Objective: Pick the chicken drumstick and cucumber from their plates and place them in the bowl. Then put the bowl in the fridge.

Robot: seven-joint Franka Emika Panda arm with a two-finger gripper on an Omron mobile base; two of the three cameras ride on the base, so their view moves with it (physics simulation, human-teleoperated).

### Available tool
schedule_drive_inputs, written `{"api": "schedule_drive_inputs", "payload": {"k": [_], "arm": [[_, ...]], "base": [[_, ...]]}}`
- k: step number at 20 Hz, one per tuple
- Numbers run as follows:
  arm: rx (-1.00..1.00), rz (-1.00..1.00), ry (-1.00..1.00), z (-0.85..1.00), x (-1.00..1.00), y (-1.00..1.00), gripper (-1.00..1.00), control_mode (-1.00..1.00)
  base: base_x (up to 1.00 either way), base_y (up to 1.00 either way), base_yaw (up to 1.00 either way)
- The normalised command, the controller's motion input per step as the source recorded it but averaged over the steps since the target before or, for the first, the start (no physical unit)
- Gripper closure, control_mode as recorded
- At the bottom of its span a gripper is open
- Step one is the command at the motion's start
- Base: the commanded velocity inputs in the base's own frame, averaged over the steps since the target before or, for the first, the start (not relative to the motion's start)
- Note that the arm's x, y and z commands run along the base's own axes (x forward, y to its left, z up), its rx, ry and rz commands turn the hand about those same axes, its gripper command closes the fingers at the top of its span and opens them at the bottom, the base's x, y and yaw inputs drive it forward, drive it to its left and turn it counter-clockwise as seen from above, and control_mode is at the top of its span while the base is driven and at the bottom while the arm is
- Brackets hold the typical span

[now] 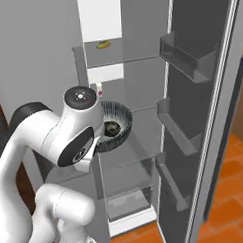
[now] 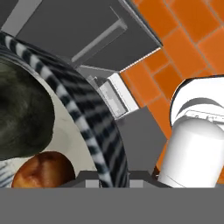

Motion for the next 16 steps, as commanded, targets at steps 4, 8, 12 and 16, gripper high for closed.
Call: {"api": "schedule_drive_inputs", "payload": {"k": [4,8,12,16], "arm": [[0.0,0.0,0.0,0.0,0.0,0.0,1.0,1.0],[0.0,0.0,0.0,0.0,0.0,0.0,1.0,1.0],[0.0,0.0,0.0,0.0,0.0,0.0,1.0,1.0],[0.0,0.0,0.0,0.0,0.0,0.0,1.0,1.0]], "base": [[0.02,-0.63,0.46],[-0.24,-0.08,0.1],[0.12,-0.63,0.0],[0.69,-0.19,0.0]]}}
